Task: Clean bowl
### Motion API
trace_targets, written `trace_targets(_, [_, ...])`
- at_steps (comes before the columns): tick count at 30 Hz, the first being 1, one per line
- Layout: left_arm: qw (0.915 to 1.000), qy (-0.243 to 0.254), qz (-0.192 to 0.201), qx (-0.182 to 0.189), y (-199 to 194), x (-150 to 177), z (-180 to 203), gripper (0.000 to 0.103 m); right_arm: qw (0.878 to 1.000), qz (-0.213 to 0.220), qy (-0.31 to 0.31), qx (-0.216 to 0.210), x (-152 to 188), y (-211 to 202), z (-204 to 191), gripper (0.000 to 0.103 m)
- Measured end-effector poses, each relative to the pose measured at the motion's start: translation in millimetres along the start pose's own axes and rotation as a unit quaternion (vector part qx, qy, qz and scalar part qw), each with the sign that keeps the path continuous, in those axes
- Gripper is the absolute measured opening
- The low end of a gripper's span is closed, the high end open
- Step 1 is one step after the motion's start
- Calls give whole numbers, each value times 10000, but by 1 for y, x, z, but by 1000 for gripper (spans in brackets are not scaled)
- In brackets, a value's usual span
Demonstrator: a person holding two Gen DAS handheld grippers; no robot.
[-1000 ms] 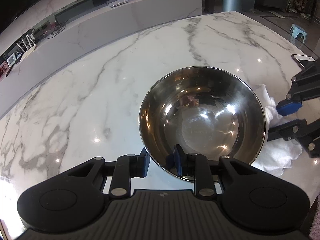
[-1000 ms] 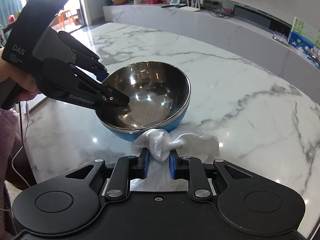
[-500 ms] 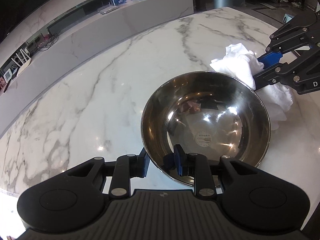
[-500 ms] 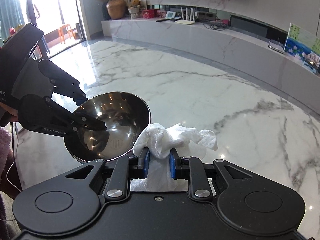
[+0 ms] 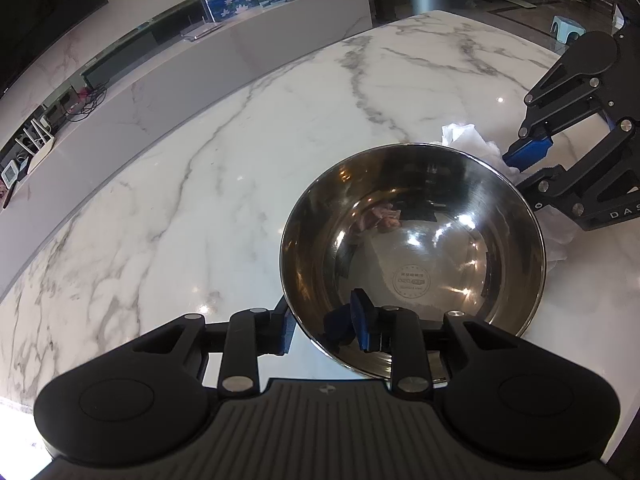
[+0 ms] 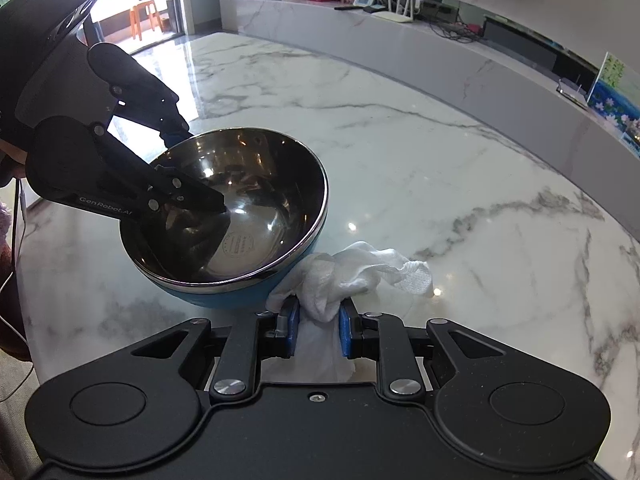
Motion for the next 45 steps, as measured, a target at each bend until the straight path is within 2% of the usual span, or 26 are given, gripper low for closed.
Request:
trace_targets(6, [10000,53,3,28,-1,1,1,27,9998,-20,-150,132,-5,-3,-2,19])
trace_targets(10, [10000,81,9,45,-2,2,1,27,9993,226,-68,287,-13,-18,9,19])
trace_targets(16, [9999,141,31,58,0,0,1,28,9988,442,61,217,-16,-25,15,19])
trace_targets(20, [9999,152,40,46,0,1,2,28,9991,372,124,134,-13,-19,15,19])
trace_targets(27, [9999,106,37,32,1,0,2,28,10000,-66,-70,-21,-1,3,-5,19])
trace_targets(30, [9998,-189,-37,60,1,0,0,28,9998,-132,-116,-17,0,7,-8,19])
trace_targets(33, [9959,-869,-195,145,1,2,-7,30,9999,-137,-93,-28,1,8,-7,19])
trace_targets(35, [9896,-1394,-285,202,2,4,-14,36,9998,-154,-108,-28,1,9,-9,19])
trace_targets(41, [9758,-2102,-455,397,10,7,-24,46,9997,-171,-153,-14,0,10,-10,19])
trace_targets(45, [9752,-2121,-475,414,11,7,-24,45,9998,-161,-149,-4,1,10,-9,19])
Point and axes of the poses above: each gripper's, at about its wrist camera, not at the fingertips, and y roughly the way its jaws point, z to its right, x to its underside, the point moved 9 cm from there along y, roughly the way its jaws point, and after that the axes turned 10 degrees about -y, right-handed, at the moved point
